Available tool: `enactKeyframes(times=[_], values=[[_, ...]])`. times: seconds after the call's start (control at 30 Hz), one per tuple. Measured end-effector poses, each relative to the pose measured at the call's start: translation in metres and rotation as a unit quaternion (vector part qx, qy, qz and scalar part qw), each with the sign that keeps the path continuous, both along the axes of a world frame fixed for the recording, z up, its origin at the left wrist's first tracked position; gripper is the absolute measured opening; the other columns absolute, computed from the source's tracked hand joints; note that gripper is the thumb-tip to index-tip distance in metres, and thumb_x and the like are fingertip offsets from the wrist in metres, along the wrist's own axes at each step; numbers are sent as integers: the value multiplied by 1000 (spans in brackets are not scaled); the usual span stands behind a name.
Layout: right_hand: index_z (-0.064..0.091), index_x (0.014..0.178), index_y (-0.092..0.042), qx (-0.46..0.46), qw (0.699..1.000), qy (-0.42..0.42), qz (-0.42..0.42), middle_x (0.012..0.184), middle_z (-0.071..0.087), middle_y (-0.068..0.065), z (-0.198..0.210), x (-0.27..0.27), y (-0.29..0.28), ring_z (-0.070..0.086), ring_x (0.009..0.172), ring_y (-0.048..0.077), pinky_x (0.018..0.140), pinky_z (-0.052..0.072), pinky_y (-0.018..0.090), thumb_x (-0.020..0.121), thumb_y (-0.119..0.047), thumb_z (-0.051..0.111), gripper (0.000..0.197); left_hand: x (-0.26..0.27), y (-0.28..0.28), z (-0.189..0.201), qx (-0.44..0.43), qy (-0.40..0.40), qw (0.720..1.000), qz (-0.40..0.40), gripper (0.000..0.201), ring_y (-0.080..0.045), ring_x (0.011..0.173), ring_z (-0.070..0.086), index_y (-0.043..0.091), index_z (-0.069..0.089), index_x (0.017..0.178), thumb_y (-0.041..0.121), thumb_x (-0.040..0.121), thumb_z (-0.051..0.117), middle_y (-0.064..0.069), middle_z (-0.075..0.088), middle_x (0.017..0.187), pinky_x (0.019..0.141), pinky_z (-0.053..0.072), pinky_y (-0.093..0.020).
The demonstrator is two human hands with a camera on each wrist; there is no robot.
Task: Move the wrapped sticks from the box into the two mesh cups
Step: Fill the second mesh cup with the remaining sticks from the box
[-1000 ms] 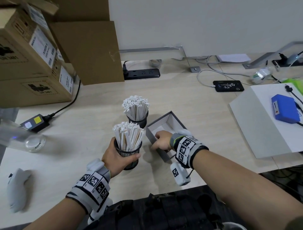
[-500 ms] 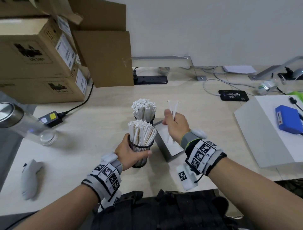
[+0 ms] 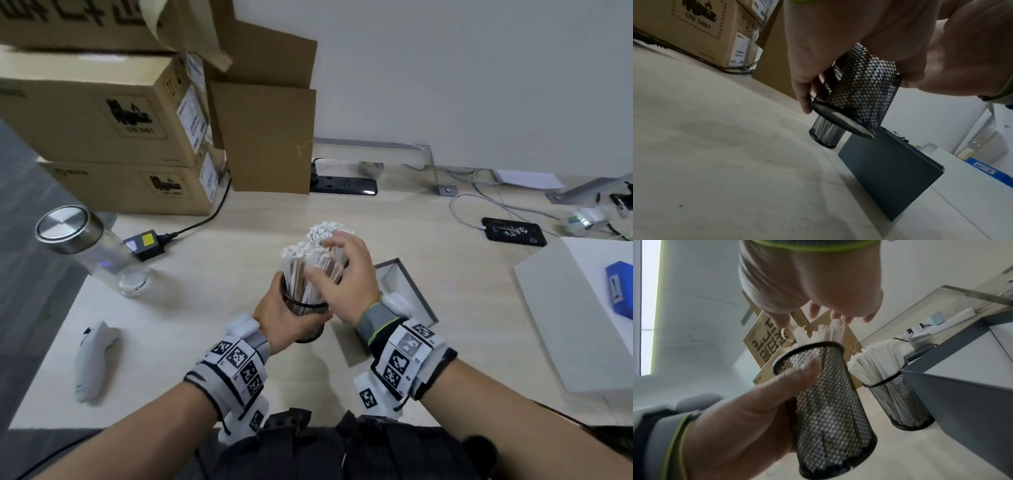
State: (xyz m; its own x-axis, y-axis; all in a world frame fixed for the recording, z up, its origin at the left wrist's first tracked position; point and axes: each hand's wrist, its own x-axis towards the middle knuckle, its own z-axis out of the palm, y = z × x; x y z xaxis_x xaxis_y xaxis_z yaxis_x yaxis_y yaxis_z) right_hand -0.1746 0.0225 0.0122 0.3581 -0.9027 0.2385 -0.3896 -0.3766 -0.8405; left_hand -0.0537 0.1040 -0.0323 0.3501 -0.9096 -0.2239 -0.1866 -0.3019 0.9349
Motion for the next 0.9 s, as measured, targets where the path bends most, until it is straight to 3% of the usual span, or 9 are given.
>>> enactKeyframes(times=[0.1, 0.17, 0.27, 0.33, 0.47, 0.57, 0.7, 0.8, 0.9], values=[[48, 133, -13, -78, 997, -20, 16, 134, 50, 0, 6, 5, -7, 47, 127, 16, 107, 39, 40, 76, -50, 62, 70, 7, 2, 0, -5, -14, 1000, -5, 71, -5, 80, 67, 30, 48, 113, 30, 55, 90, 11, 68, 94, 61, 48, -16], [41, 142, -8, -127, 983, 101, 87, 147, 43, 10, 4, 13, -5, 37, 138, 25, 114, 29, 39, 81, -56, 53, 78, 11, 4, -2, -10, -21, 1000, -2, 62, -6, 69, 65, 33, 48, 104, 22, 58, 88, 7, 67, 87, 50, 49, -17], [31, 148, -11, -165, 936, 244, 194, 157, 29, 8, -13, 18, 6, 22, 146, 26, 117, 22, 50, 85, -60, 41, 80, 17, 5, -9, -6, -14, 1000, -2, 59, -13, 75, 68, 35, 46, 103, 16, 58, 81, 0, 68, 92, 56, 59, -37], [31, 148, -12, -164, 949, 208, 171, 157, 27, 10, -22, 14, 3, 20, 147, 26, 118, 19, 46, 86, -59, 46, 79, 26, 6, -14, -4, 12, 1000, 19, 59, -6, 68, 66, 26, 48, 107, 3, 63, 81, -1, 68, 89, 54, 56, -28], [56, 123, -16, -46, 982, 179, 40, 124, 56, 5, -32, -4, -7, 52, 118, 23, 101, 44, 38, 85, -51, 53, 51, 55, 9, -27, -15, 13, 995, 96, 61, 4, 74, 67, 29, 55, 97, 21, 49, 92, 13, 72, 83, 62, 51, -12], [60, 109, -23, 45, 924, 369, 88, 107, 65, -3, -45, -20, -4, 61, 101, 21, 81, 47, 31, 88, -45, 56, 30, 81, 7, -42, -4, 64, 985, 158, 72, -3, 93, 63, 26, 53, 111, 22, 52, 94, 10, 66, 103, 81, 51, -27], [48, 124, -22, 72, 903, 425, 9, 122, 58, 3, -61, -27, -19, 57, 108, 24, 81, 46, 32, 85, -46, 60, 47, 93, -4, -48, 23, 46, 990, 133, 64, -1, 84, 59, 17, 52, 112, 6, 61, 90, 11, 63, 94, 66, 45, -12], [30, 140, -18, 160, 929, 325, -72, 132, 51, 9, -67, -17, -36, 52, 119, 27, 93, 46, 37, 75, -53, 71, 84, 93, -18, -55, 33, 24, 994, 103, 63, -4, 83, 61, 14, 53, 109, 6, 59, 91, 8, 65, 93, 62, 49, -11], [10, 151, -22, 219, 943, 230, -96, 151, 31, 8, -71, 2, -46, 35, 138, 27, 109, 36, 38, 60, -53, 84, 122, 99, -34, -60, 33, 8, 994, 99, 69, -6, 88, 67, 16, 59, 111, 24, 51, 93, 6, 72, 97, 75, 56, -23]])
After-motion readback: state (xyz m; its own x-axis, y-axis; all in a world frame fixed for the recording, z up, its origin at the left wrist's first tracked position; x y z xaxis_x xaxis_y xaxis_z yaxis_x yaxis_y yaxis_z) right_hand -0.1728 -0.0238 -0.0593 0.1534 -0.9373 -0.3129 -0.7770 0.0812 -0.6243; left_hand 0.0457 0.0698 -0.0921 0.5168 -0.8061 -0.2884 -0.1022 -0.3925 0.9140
